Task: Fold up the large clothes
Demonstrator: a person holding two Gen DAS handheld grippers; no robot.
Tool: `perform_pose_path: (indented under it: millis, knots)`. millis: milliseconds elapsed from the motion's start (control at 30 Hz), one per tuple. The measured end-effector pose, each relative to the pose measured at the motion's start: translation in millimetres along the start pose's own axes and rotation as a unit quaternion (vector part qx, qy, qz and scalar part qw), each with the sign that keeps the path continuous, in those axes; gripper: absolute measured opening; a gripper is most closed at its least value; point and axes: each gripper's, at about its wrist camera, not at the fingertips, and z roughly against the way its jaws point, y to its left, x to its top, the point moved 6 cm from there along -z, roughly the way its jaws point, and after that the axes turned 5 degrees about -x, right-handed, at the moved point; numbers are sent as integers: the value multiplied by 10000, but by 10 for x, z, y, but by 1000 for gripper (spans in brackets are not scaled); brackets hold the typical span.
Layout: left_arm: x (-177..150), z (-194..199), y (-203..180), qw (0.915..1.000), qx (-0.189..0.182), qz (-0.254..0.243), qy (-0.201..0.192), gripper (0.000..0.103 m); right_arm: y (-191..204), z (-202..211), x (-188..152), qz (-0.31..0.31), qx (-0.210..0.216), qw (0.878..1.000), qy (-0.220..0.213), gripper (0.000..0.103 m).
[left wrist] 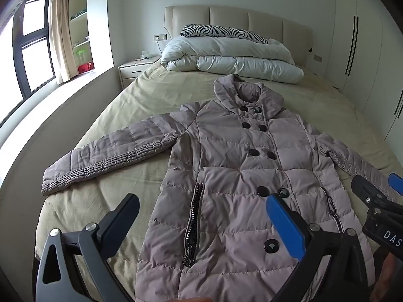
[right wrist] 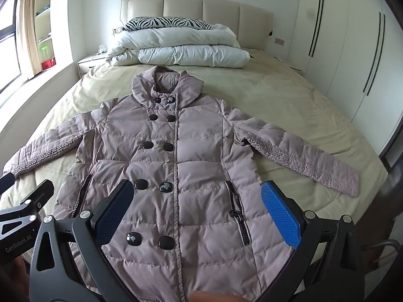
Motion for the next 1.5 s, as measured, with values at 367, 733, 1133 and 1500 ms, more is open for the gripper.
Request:
perform_pose_path:
  millis: [367, 733, 1133, 1500]
  knots:
    - [-1, 5, 5, 10000, -12, 9, 8, 103, 21, -4, -25, 1, 0, 10000, 11, 103]
    - [-3, 0, 10, 10000, -13, 38, 16, 103, 31, -20, -57, 8, 2, 10000, 24, 103]
    - [-2, 0, -2, 10000, -24, 14, 13, 103, 32, -26, -67, 7, 0, 10000, 32, 103]
    - [-9, -6, -2, 10000, -37, 24, 23, 103, 36, -20, -56, 8, -1, 10000, 43, 103]
